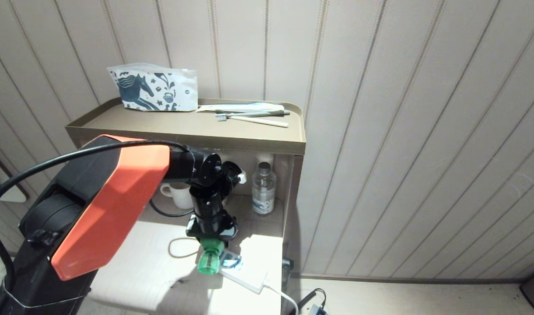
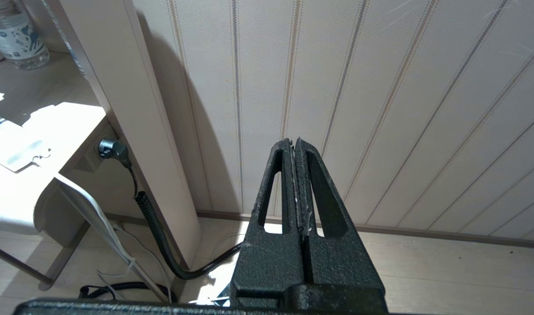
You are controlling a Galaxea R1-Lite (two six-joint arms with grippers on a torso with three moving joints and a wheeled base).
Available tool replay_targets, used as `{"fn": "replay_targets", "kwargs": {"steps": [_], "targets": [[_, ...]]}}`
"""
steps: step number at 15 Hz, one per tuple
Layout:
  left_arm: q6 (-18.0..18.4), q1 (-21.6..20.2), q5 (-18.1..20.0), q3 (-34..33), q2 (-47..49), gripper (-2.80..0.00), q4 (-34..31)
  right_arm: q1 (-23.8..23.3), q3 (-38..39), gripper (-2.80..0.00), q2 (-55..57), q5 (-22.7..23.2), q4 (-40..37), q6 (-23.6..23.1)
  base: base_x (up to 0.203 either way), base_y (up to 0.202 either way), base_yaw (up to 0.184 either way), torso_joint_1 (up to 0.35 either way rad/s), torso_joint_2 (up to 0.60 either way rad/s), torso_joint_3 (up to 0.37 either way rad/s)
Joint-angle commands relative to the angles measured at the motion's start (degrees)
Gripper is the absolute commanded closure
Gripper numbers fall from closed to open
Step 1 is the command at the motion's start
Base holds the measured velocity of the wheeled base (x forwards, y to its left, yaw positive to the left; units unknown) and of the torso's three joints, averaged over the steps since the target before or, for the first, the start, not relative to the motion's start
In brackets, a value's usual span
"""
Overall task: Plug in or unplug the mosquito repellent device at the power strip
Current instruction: Insert the plug into the socket
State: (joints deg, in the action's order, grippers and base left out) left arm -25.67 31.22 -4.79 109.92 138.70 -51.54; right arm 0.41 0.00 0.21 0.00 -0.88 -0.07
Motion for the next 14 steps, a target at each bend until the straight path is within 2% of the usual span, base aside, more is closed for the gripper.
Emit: {"fn": "replay_targets", "kwargs": {"steps": [1, 4, 6, 14], "targets": [[-0.3, 0.0, 0.0, -0.1, 1.0, 0.00, -0.1, 0.0, 0.0, 0.00, 0.1, 0.0, 0.0, 0.0, 0.000, 0.000, 0.000, 0.000, 0.00, 0.000], [-0.3, 0.0, -0.2, -0.3, 2.1, 0.00, 0.1, 0.0, 0.0, 0.00, 0.1, 0.0, 0.0, 0.0, 0.000, 0.000, 0.000, 0.000, 0.00, 0.000], [-0.4, -0.1, -2.2, -0.2, 2.8, 0.00, 0.9, 0.0, 0.0, 0.00, 0.1, 0.0, 0.0, 0.0, 0.000, 0.000, 0.000, 0.000, 0.00, 0.000], [-0.3, -0.5, -2.4, -0.3, 4.4, 0.00, 2.1, 0.0, 0.0, 0.00, 0.0, 0.0, 0.0, 0.0, 0.000, 0.000, 0.000, 0.000, 0.00, 0.000]]}}
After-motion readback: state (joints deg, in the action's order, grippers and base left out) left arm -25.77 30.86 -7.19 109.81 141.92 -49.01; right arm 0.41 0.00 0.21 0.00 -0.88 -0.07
